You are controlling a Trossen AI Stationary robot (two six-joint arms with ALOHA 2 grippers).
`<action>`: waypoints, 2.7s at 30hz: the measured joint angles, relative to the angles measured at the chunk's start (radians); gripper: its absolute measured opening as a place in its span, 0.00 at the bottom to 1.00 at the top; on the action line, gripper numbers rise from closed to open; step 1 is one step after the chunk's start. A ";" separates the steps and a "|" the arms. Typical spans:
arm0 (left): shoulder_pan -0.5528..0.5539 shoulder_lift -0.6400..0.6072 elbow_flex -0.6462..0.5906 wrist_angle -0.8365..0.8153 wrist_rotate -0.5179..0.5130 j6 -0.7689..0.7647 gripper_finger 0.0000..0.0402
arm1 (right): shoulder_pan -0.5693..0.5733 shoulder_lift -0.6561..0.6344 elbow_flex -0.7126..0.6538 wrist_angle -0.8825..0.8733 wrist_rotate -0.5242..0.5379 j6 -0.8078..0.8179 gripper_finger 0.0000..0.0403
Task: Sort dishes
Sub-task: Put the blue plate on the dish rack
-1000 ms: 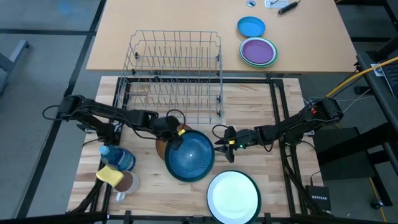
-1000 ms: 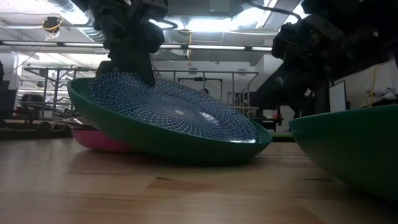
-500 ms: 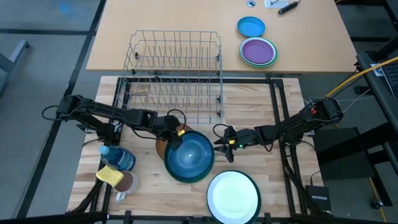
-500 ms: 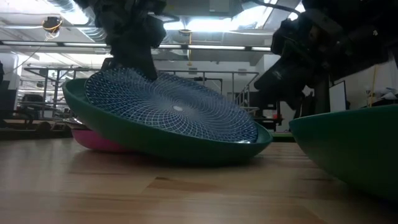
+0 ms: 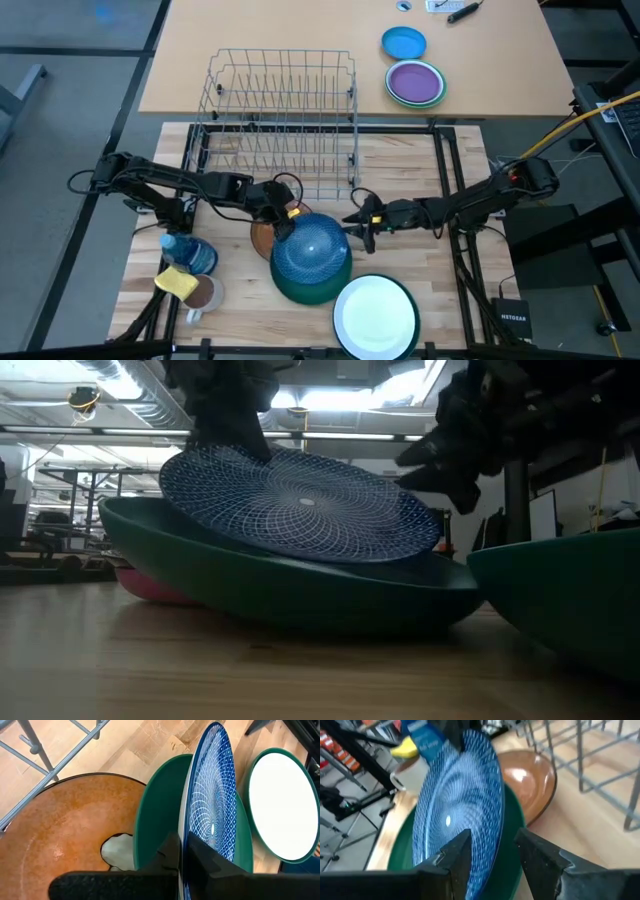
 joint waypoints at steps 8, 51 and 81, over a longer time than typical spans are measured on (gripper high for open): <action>0.000 -0.005 0.003 0.000 0.000 0.044 0.00 | -0.001 -0.134 0.000 -0.087 0.001 -0.066 0.41; 0.248 -0.019 0.467 -0.027 -0.219 0.801 0.00 | -0.001 -0.687 0.002 -0.311 0.454 -0.285 0.41; 0.402 -0.019 0.485 -0.172 -0.846 0.835 0.00 | -0.001 -0.613 0.001 -0.401 0.656 -0.286 0.41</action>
